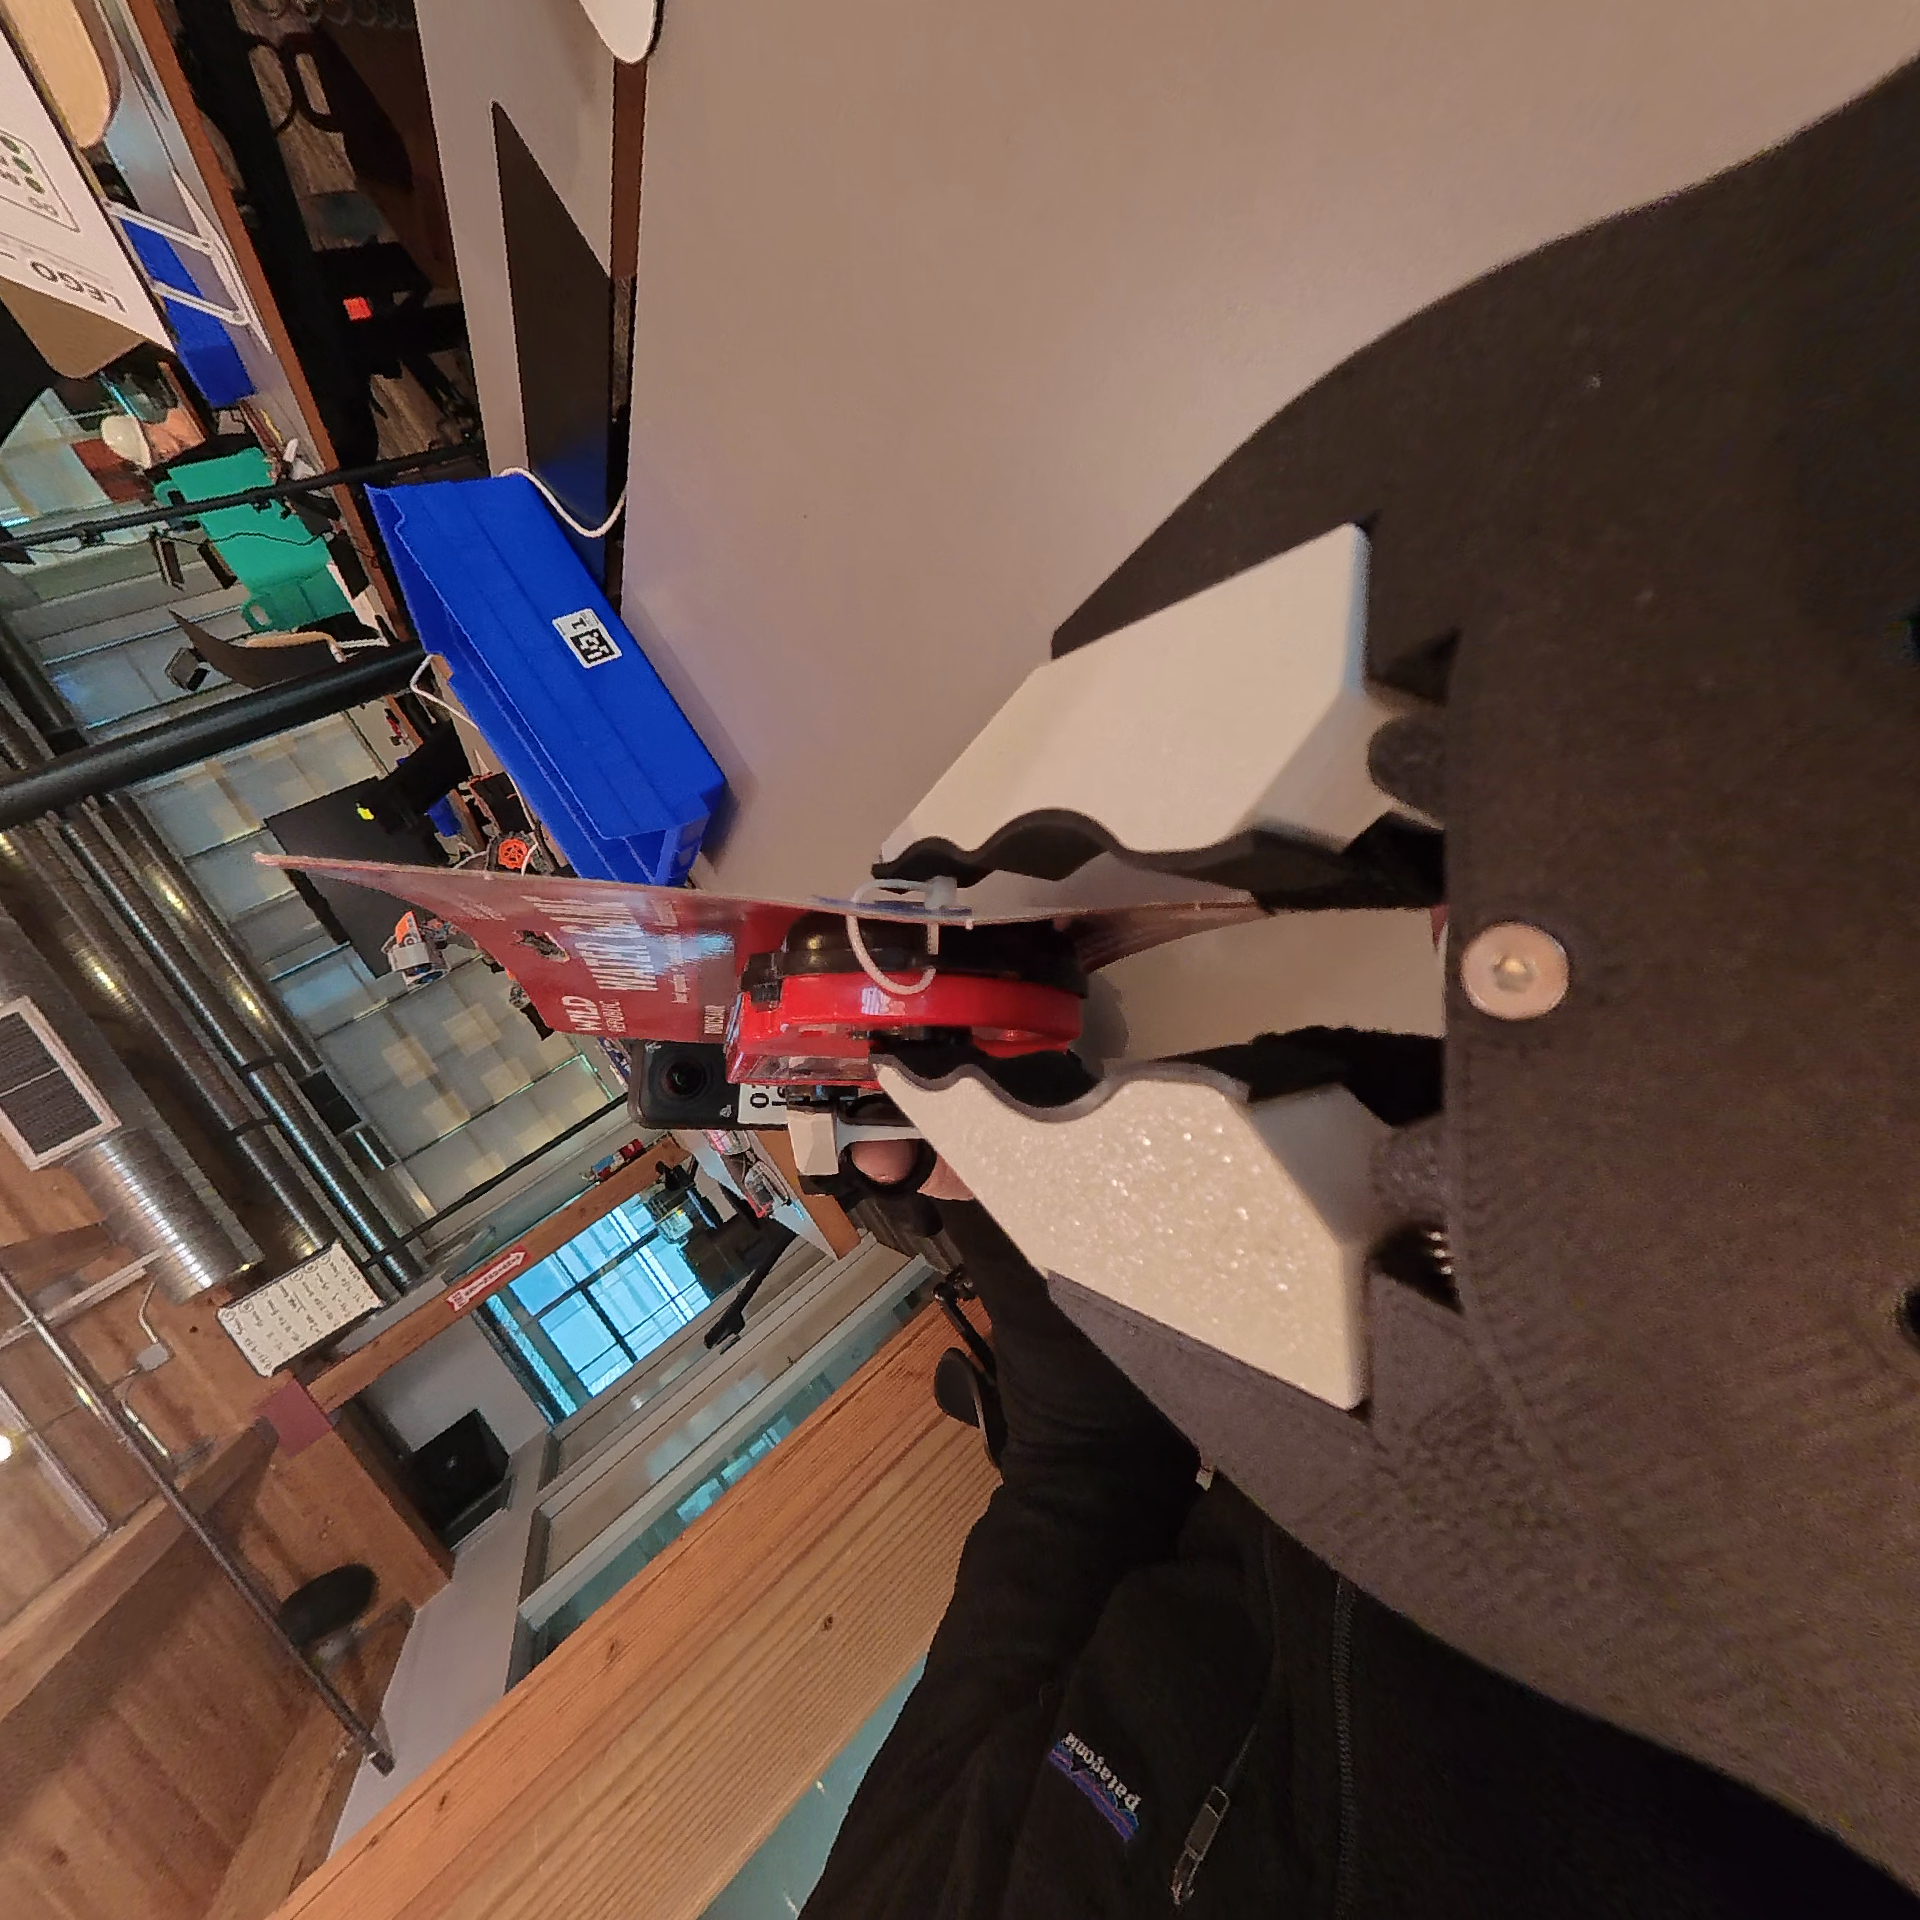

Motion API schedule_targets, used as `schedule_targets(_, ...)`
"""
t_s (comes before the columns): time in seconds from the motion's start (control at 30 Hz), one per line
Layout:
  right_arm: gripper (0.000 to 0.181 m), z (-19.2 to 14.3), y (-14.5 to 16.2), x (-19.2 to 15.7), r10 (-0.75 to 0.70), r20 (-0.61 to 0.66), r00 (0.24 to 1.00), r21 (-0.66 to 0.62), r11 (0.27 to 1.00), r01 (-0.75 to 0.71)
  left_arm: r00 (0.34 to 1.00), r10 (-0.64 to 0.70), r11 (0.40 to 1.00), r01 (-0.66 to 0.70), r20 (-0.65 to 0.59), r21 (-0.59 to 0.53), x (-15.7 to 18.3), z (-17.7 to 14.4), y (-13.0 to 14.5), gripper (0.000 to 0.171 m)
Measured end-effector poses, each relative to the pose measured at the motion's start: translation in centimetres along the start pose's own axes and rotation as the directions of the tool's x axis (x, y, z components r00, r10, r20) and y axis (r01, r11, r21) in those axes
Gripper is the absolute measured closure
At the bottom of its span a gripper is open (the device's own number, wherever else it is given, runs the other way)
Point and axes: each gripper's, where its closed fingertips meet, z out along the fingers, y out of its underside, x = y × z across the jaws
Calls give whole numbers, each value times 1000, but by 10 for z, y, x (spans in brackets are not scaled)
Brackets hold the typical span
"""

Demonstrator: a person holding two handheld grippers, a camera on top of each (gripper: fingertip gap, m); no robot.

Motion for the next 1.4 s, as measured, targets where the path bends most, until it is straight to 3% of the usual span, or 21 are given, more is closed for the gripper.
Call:
schedule_targets(0.4, 147, 0, -3, -2, -11, 9, 1000, 24, 1000, 11, 999, 37, 999, -37, 4, -13, 2, 0, 1, 145)
schedule_targets(0.8, 148, 5, 6, 6, 116, 82, 990, 36, 992, -119, 999, 12, 998, -9, 40, -63, -6, 1, 3, 146)
schedule_targets(1.4, 151, 4, 5, 10, 117, 82, 990, 50, 991, -122, 998, -19, 999, 20, 53, -28, -12, 4, 1, 142)
